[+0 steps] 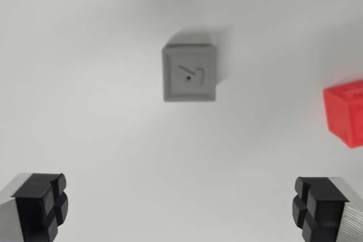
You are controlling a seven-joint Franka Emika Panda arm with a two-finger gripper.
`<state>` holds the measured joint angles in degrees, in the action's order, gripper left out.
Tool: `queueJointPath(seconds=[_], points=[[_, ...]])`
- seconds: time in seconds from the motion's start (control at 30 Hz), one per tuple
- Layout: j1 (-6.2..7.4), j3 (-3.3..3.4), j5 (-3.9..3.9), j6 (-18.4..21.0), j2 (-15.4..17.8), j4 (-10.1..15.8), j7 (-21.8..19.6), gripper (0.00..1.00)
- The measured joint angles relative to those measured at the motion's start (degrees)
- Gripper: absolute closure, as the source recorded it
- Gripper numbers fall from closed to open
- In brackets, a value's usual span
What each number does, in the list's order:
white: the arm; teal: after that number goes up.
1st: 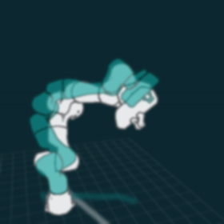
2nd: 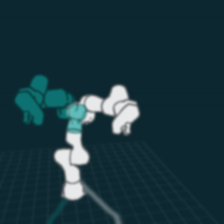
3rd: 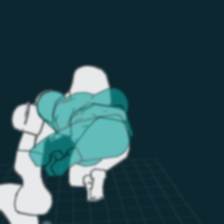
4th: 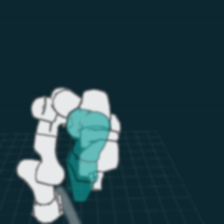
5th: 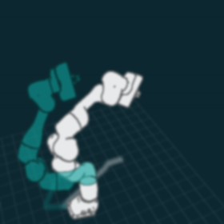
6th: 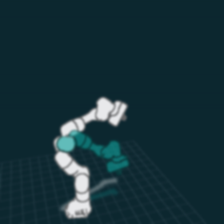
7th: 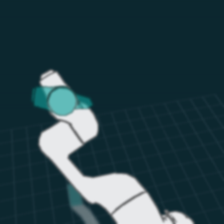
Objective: Destack cube
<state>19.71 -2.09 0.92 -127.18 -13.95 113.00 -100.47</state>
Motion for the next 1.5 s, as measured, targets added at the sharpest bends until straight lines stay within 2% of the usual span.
queueJointPath(seconds=[0.73, 1.5], points=[[0.0, -0.01, -0.22, 7.7, 3.6, -4.0, 0.1, 0.0], [0.0, -0.01, -0.23, 8.6, 3.9, -4.7, 0.2, 0.0]])
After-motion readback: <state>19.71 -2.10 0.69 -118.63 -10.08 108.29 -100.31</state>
